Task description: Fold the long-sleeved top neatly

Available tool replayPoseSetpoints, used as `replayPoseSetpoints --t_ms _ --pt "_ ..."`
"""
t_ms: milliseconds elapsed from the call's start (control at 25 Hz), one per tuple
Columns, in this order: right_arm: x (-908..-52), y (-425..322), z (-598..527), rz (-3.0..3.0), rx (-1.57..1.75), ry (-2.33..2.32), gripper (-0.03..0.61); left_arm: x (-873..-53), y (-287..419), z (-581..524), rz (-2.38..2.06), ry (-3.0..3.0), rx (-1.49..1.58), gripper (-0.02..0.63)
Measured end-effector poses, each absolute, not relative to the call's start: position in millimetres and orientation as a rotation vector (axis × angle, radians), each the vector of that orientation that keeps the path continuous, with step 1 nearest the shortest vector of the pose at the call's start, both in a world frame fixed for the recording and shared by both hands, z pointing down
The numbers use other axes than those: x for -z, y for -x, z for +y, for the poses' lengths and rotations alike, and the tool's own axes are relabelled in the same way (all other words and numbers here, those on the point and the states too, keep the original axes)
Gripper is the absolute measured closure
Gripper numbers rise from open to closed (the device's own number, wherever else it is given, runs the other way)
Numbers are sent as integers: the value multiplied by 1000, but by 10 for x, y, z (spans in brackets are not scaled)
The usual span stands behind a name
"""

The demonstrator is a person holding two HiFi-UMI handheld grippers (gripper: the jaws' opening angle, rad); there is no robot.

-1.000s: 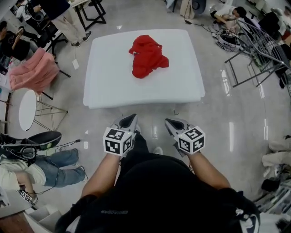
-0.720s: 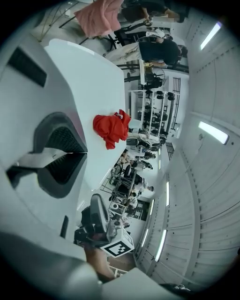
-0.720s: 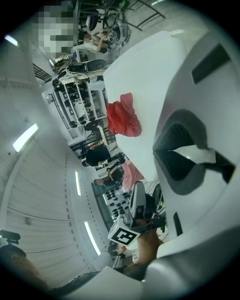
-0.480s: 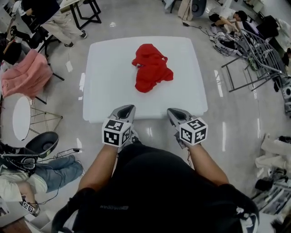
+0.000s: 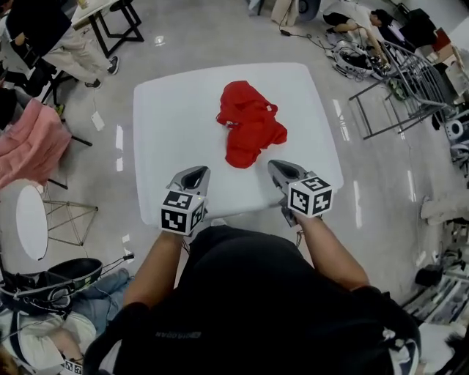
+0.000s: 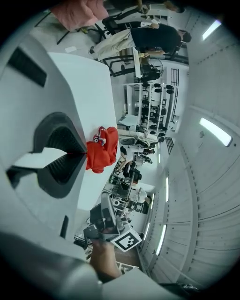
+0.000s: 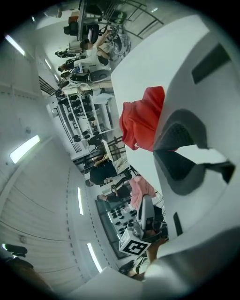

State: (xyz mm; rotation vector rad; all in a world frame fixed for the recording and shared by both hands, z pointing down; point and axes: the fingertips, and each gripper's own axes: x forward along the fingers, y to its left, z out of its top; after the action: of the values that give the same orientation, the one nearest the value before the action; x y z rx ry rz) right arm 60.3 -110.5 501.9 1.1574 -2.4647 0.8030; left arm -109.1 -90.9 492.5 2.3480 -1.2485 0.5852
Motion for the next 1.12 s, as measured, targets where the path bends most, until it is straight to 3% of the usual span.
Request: replayPoseSetpoints --t_ms 200,520,680,880,1080,1120 --pt "-5131 -530 -1524 -2394 -877 -1262 560 -4955 1293 -1145 -1237 -2359 -614 607" --pt "-5474 -523 -1905 -2274 -1050 -1278 443 -5053 1452 -1180 -1310 -2257 -595 607" --pt "-5643 -420 -2019 -2255 -1234 -1189 416 -5102 1470 -1214 -1380 -2170 -541 607" --pt "-5762 -297 -2103 -2264 -1327 -1076 426 -5065 1370 -1210 -1446 -2121 -494 607" --pt "-5836 -231 -2115 -2271 -1345 -1066 553 -5092 1448 -1121 -1474 -2111 -496 607" --pt "-5817 -250 -2100 -2283 -1337 -1061 553 -5107 1452 -1099 -1477 -2109 -501 607"
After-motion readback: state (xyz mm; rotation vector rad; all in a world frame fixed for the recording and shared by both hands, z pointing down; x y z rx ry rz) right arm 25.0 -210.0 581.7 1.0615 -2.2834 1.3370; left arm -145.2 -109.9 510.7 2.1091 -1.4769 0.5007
